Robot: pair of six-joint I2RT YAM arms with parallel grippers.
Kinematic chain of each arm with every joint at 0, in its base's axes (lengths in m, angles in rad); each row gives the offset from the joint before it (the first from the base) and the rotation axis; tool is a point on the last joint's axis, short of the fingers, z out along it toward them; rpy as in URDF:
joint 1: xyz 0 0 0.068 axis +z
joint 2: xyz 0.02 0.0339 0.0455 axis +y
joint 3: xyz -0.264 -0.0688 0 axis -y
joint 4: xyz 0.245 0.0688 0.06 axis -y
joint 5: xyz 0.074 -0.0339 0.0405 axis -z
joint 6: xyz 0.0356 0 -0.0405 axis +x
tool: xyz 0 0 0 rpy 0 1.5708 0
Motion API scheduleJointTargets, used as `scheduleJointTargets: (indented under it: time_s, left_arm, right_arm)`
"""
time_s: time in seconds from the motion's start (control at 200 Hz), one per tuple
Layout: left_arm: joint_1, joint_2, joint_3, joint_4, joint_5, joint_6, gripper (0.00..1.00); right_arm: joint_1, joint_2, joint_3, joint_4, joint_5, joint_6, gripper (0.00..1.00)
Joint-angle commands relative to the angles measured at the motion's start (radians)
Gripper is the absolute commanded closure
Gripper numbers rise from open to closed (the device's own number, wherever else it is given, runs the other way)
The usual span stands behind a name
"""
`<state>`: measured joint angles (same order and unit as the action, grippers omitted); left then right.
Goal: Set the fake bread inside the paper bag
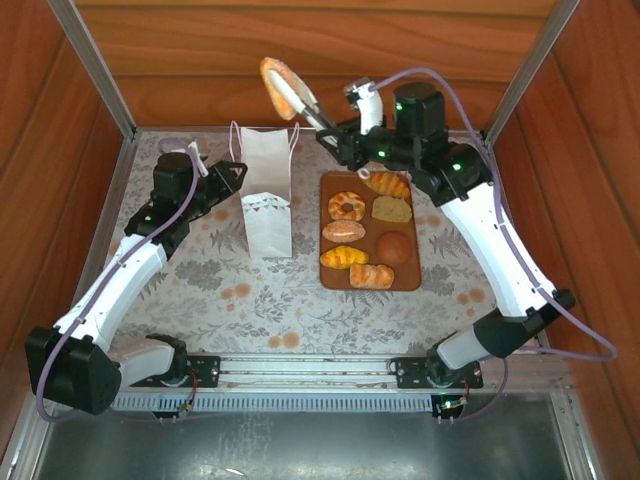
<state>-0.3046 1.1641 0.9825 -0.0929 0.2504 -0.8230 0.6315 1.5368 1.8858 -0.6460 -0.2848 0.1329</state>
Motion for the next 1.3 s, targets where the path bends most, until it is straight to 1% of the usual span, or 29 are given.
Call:
scheduleJointTargets:
  time_s: [0.0,0.07,0.175,0.335,0.45,0.48,0.695,0.969,1.214,1.294]
  left_arm:
    - [-0.008,0.016,0.026,-0.018,-0.019,0.007,0.6]
    - [-0.008,0.02,0.043,-0.049,-0.032,0.021,0.62]
    - [-0.008,0.019,0.048,-0.054,-0.04,0.021,0.64]
    - [-0.008,0.027,0.053,-0.054,-0.031,0.024,0.64]
    - [-0.008,0.022,0.049,-0.054,-0.037,0.025,0.64]
    - [-0.009,0.021,0.048,-0.054,-0.04,0.025,0.64]
    - [-0.008,0.02,0.04,-0.054,-0.043,0.025,0.65]
    - [-0.011,0.017,0.034,-0.08,-0.08,0.029,0.7]
    - [-0.01,0.016,0.034,-0.084,-0.081,0.031,0.74]
    - [-0.01,0.015,0.035,-0.09,-0.093,0.032,0.76]
  right_arm:
    - [0.019,0.034,0.02,0.061,-0.025,0.033,0.69]
    - [0.022,0.049,0.017,0.051,-0.023,0.028,0.69]
    - [0.026,0.07,0.012,0.037,-0.024,0.025,0.69]
    - [0.028,0.109,0.016,0.015,-0.039,0.009,0.69]
    - [0.031,0.117,0.027,-0.008,-0.027,-0.015,0.69]
    - [0.031,0.153,0.034,-0.02,-0.022,-0.024,0.69]
    - [0.039,0.209,0.078,-0.087,0.008,-0.059,0.69]
    - [0.04,0.228,0.077,-0.161,0.091,-0.117,0.68]
    - [0.045,0.253,0.123,-0.28,0.171,-0.21,0.68]
    - [0.047,0.265,0.15,-0.331,0.189,-0.246,0.66]
